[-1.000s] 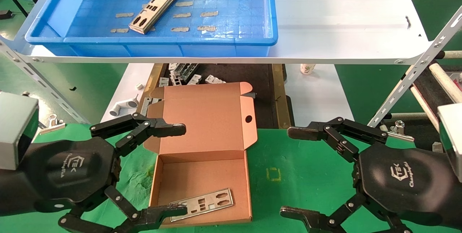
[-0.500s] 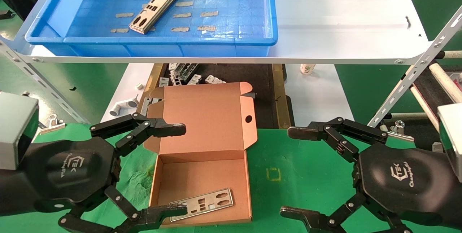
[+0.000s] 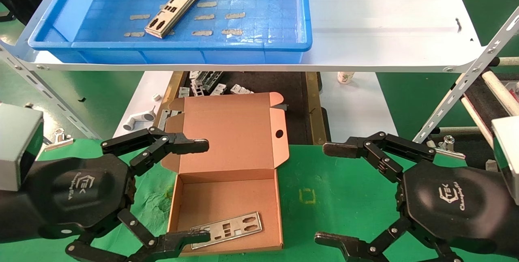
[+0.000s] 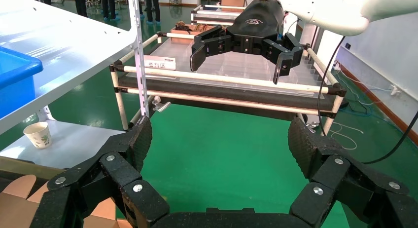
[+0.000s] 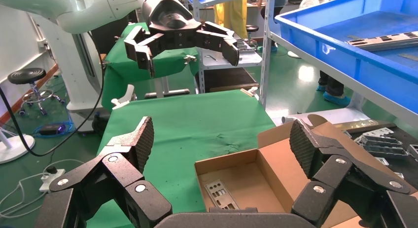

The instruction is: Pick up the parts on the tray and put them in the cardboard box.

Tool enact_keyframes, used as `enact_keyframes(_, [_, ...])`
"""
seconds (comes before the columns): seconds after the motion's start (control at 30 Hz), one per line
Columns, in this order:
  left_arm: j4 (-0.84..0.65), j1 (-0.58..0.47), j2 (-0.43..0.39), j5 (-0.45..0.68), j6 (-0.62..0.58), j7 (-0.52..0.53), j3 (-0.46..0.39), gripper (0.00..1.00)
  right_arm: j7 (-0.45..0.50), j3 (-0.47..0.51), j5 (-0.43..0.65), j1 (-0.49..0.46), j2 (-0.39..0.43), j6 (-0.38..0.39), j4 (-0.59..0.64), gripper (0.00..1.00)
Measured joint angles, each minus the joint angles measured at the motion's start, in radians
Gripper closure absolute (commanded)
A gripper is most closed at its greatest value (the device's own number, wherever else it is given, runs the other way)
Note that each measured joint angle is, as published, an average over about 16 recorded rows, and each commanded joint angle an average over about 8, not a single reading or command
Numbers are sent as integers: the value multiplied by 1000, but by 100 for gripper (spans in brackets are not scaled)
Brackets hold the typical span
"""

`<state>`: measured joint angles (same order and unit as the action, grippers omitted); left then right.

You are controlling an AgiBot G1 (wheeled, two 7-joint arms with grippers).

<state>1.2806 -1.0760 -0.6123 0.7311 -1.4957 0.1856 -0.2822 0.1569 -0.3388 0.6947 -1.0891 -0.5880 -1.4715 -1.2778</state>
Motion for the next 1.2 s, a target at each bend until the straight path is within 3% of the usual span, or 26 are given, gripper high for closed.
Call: enact_keyframes(1.2, [0, 0, 0, 0, 0, 0, 0, 0, 0, 0, 0, 0, 0, 0, 0, 0])
